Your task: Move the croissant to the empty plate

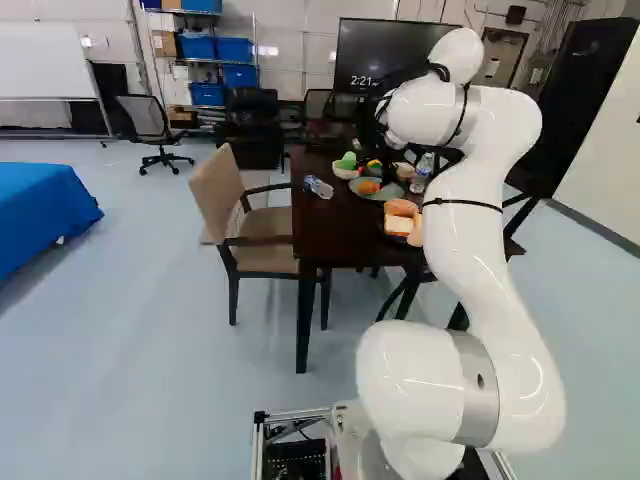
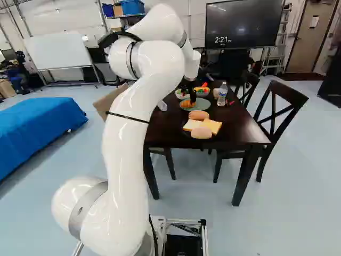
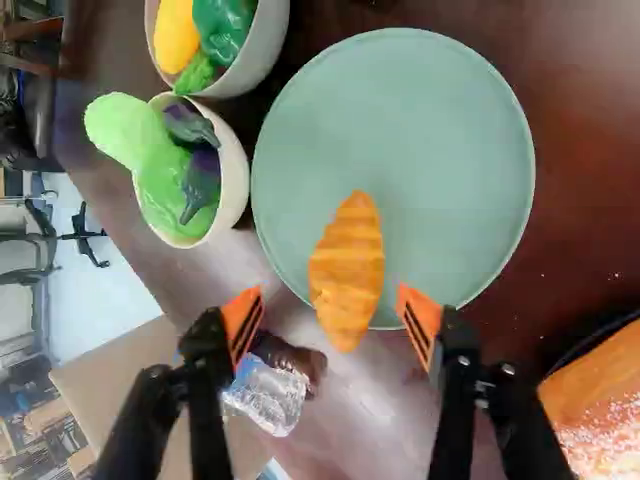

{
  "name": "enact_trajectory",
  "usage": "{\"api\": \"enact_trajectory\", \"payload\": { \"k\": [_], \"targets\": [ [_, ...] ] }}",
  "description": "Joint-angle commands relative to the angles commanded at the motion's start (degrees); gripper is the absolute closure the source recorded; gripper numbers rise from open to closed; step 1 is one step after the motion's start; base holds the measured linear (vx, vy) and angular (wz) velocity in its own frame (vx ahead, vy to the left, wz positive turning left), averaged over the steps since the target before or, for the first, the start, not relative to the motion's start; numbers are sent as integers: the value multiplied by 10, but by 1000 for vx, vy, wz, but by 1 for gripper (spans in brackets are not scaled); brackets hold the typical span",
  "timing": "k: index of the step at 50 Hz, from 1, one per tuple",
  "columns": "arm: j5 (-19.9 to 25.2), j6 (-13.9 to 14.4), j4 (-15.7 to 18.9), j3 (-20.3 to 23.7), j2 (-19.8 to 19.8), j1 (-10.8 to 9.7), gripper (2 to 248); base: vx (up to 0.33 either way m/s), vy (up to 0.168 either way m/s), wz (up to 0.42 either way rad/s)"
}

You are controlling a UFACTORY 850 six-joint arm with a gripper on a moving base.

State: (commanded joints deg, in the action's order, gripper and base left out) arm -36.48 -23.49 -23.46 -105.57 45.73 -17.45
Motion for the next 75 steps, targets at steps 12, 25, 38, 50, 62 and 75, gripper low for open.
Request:
{"api": "enact_trajectory", "payload": {
  "k": [12,25,38,50,62,75],
  "targets": [
    [0,0,0,0,0,0,3,0,0,0],
    [0,0,0,0,-2,0,3,0,0,0],
    [0,0,0,3,-16,0,3,0,0,0],
    [0,0,0,6,-30,0,3,0,0,0],
    [0,0,0,8,-44,0,3,0,0,0],
    [0,0,0,8,-59,0,3,0,0,0]
  ]
}}
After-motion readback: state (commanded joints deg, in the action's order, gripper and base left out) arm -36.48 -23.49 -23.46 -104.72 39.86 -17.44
